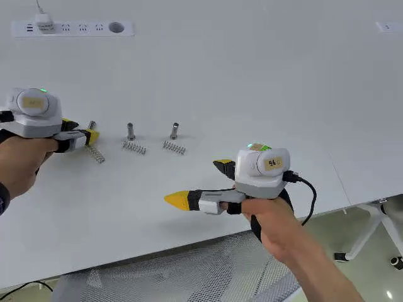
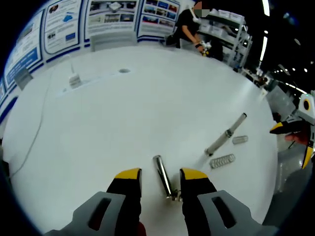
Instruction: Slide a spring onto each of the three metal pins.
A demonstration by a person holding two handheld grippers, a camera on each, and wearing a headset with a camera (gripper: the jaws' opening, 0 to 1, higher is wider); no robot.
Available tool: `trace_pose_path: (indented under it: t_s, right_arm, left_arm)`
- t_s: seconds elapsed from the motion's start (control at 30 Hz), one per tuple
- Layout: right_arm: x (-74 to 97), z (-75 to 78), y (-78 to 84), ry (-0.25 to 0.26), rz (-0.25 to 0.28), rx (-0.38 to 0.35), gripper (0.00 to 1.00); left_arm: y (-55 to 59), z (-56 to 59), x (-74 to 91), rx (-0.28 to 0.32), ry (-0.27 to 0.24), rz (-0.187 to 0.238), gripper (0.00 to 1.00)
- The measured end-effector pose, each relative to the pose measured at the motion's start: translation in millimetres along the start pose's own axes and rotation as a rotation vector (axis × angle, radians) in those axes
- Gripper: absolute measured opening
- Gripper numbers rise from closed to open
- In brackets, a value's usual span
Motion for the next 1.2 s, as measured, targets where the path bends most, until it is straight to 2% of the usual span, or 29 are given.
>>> trace_pose_path:
  t_s: [0.23,0.63,0.73,0.87,1.03,1.2]
  right_arm:
    - [-0.2,-0.2,0.5,0.001,-0.003,-0.002,0.97]
    - [-0.9,0.1,0.6,0.0,-0.004,-0.006,0.97]
    - [-0.7,0.3,0.7,0.001,-0.004,-0.007,0.97]
    - [-0.5,0.7,0.6,0.002,-0.003,-0.01,0.97]
    - [-0.5,0.5,0.9,0.001,-0.003,-0.012,0.97]
    - [-0.8,0.2,2.0,-0.001,-0.001,-0.017,0.97]
  left_arm:
    - [0.8,0.5,-5.4,0.018,0.008,-0.018,0.22]
    - [-6.6,-2.1,-15.2,0.032,-0.018,-0.021,0.16]
    - [-7.6,-0.4,-18.3,0.024,-0.035,-0.027,0.15]
    - [-6.8,-2.4,-20.4,0.015,-0.093,-0.047,0.11]
    - [-6.8,1.5,-22.7,-0.049,-0.135,-0.088,0.11]
    - [-7.7,1.9,-22.1,-0.025,-0.17,-0.105,0.1]
Point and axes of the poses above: the centre of the closed fingertips' face, and the gripper's own axes: x roughly backward along the fingers, z roughly to its right, y roughly out of its underside, the point moved 3 cm from there along x, roughly backward along the fingers, and after that the axes turned 2 degrees about y, right-handed, at the moved point
